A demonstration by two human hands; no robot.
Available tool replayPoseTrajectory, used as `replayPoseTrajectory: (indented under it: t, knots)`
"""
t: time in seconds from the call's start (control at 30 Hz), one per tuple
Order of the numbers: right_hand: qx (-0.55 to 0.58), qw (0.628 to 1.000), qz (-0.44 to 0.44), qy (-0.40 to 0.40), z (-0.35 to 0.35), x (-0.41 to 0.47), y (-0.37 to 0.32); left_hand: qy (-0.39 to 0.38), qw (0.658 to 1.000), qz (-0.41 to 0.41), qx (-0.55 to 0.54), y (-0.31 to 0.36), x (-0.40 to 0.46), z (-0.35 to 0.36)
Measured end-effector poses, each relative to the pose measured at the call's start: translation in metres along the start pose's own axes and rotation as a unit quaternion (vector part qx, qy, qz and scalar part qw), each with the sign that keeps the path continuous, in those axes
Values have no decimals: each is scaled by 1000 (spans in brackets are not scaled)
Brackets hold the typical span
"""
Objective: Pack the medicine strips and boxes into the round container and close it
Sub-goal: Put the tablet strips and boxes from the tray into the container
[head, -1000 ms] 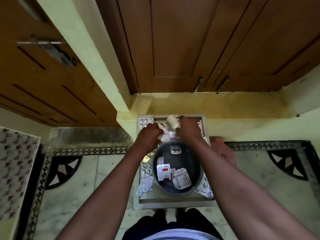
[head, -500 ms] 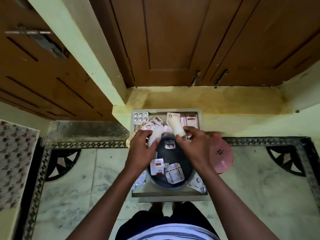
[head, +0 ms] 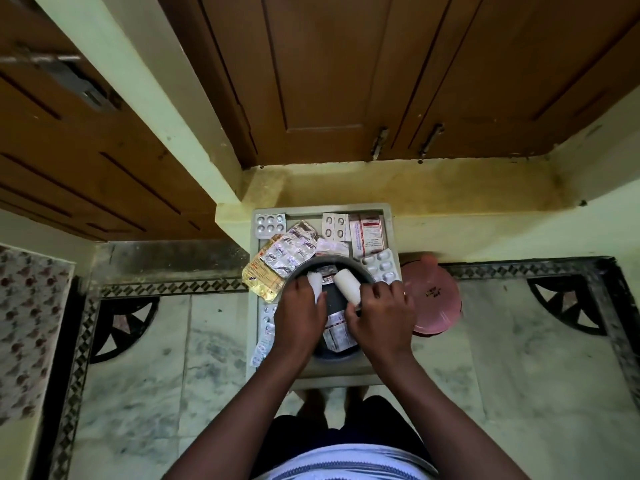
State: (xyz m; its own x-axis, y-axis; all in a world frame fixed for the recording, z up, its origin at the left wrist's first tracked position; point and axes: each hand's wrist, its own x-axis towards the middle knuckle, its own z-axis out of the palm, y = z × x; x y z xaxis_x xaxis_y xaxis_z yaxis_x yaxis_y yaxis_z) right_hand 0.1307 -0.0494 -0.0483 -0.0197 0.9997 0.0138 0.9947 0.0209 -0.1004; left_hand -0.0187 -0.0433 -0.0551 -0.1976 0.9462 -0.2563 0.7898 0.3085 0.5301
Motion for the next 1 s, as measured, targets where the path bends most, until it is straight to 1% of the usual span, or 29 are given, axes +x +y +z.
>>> replayPoseTrajectory:
  t: [0.27, 0.3, 0.37, 0.43, 0.5, 0.53, 0.6, 0.7, 0.73, 0.8, 0.9, 1.0]
  knots:
    - [-27, 1000, 4, -10, 5, -4, 3, 1, 1000, 20, 9, 0, -1, -7]
    - [-28, 1000, 2, -4, 5, -3, 3, 15, 999, 29, 11, -1, -2, -10]
    - [-22, 1000, 3, 10, 5, 0, 1, 77, 996, 50, 14, -2, -2, -17]
    - [0, 1000, 10, 22, 4, 6, -2, 142, 989, 47, 14, -7, 7, -27]
    - [33, 999, 14, 24, 5, 16, -6, 166, 986, 32, 9, -14, 25, -37]
    - [55, 998, 10, 20, 6, 22, -9, 164, 986, 14, 24, -18, 37, -41]
    - [97, 995, 0, 5, 10, 35, -15, 128, 987, -44, 83, -20, 60, -46]
    - [138, 990, -4, -14, 15, 52, -24, 25, 983, -128, 133, -30, 90, -43]
    - [144, 989, -3, -20, 17, 56, -25, 3, 983, -135, 124, -35, 97, -40]
    - [149, 988, 2, -33, 21, 60, -26, -13, 986, -137, 94, -46, 108, -35]
    - [180, 983, 17, -35, 26, 62, -22, -8, 987, -152, 43, -55, 115, -33]
    - [233, 972, 31, -27, 25, 62, -19, -3, 985, -163, -52, -63, 121, -35]
